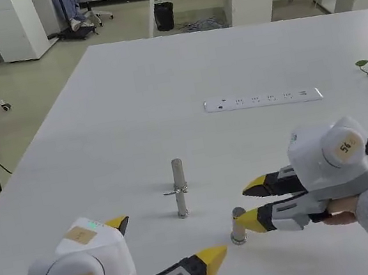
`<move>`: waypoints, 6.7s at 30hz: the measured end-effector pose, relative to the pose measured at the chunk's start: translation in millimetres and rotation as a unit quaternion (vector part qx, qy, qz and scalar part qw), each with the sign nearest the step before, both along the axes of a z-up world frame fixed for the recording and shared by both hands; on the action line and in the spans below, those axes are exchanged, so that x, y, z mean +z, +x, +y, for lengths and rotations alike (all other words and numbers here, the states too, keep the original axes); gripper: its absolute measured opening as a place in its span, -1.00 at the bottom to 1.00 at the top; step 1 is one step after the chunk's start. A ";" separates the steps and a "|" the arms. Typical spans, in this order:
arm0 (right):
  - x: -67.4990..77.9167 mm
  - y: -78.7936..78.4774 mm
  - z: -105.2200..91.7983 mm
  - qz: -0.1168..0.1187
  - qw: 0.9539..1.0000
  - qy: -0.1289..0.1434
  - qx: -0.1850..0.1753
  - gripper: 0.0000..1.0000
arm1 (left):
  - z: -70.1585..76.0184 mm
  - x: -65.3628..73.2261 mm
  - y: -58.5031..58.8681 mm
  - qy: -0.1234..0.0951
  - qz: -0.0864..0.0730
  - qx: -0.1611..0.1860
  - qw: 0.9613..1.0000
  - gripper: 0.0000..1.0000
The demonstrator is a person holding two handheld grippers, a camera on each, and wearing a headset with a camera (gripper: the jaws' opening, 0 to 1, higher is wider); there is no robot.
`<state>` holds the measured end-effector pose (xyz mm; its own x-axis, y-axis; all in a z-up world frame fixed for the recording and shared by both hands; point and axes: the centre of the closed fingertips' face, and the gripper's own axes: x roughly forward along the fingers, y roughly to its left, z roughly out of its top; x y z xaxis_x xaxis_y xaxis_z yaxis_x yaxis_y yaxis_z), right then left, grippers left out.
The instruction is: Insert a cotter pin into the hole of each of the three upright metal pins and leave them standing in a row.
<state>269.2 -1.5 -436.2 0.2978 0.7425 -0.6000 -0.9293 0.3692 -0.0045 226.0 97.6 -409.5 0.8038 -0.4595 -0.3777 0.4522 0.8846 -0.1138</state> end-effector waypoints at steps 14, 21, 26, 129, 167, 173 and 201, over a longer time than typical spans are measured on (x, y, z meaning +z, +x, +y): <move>3.1 -8.1 8.1 -0.003 0.999 -0.007 0.036 -0.53 | -7.1 0.5 2.3 0.000 -0.002 -0.012 1.000 0.83; 9.2 -9.1 0.5 0.000 0.999 -0.006 0.040 -0.52 | -6.0 1.1 2.1 0.001 -0.003 -0.010 1.000 0.83; 11.8 -13.6 -7.1 0.006 0.999 -0.006 0.046 -0.52 | -7.9 2.1 1.2 0.000 -0.004 -0.012 1.000 0.82; 47.0 -29.4 -11.3 -0.182 0.960 -0.155 0.148 -1.00 | -66.9 32.5 0.4 -0.081 0.045 -0.119 0.989 -0.48; 51.6 -58.4 11.7 -0.158 0.967 -0.106 0.169 -1.00 | -84.2 41.7 -16.0 -0.075 0.007 -0.196 0.978 -1.00; 50.0 -61.8 7.2 -0.137 0.970 -0.101 0.175 -0.95 | -89.5 44.9 -24.5 -0.033 -0.025 -0.253 0.966 -1.00; 45.9 -70.9 -4.0 -0.130 0.961 -0.142 0.198 -1.00 | -91.0 37.3 -29.3 -0.020 -0.037 -0.270 0.962 -0.79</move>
